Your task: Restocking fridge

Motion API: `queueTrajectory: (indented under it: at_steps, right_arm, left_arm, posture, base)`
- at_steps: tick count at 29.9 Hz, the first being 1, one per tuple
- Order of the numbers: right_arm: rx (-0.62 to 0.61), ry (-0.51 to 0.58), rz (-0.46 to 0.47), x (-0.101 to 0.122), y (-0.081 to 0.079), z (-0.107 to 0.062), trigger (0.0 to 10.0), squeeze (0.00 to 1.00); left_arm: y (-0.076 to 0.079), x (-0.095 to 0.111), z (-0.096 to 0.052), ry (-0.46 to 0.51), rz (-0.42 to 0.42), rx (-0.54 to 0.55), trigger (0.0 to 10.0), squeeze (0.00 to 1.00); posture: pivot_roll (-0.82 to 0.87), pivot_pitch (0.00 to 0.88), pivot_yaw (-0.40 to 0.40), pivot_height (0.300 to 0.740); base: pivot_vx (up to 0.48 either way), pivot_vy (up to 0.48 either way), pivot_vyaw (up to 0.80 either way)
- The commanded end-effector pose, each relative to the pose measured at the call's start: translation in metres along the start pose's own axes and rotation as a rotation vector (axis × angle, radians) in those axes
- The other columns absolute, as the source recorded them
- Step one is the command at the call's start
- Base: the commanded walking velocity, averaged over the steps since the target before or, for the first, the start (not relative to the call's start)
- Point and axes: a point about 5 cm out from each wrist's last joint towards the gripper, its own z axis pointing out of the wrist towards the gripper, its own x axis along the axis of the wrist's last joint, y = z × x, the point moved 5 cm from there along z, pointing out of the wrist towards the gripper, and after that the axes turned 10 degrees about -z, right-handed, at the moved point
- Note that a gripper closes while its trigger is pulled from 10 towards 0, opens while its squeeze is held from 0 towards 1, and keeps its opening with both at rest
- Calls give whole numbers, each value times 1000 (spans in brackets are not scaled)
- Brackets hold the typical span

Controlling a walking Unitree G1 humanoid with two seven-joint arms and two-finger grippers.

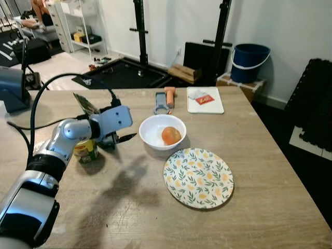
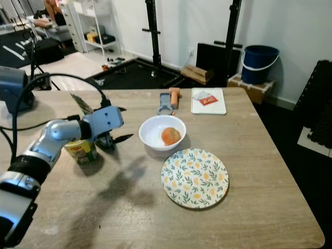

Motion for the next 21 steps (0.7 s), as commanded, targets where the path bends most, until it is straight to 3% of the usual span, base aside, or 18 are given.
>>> queueTrajectory:
  at_steps: [1,9,14,18,21]
  right_arm:
    - [8,-1,5,-3,-6,0,10000,0]
    - [-3,-12,10,-10,-4,-2,10000,0]
    - [-8,-17,9,-13,-1,-3,10000,0]
    - [-12,-20,3,-16,1,-3,10000,0]
    - [-14,-22,-9,-17,2,-4,10000,0]
  left_arm:
    - [10,-1,6,-19,38,-66,10000,0]
    - [37,15,29,30,113,-229,10000,0]
    - [47,20,36,46,137,-284,10000,0]
    - [58,10,42,-35,173,-352,10000,0]
    - [62,-3,42,-133,254,-389,10000,0]
  posture:
    - [-69,104,53,740]
    - [-89,118,59,740]
    - [-97,124,54,740]
    - [-95,129,51,740]
    - [-95,133,49,740]
  base:
    - [0,0,0]
    - [0,0,0]
    - [0,0,0]
    - [0,0,0]
    - [0,0,0]
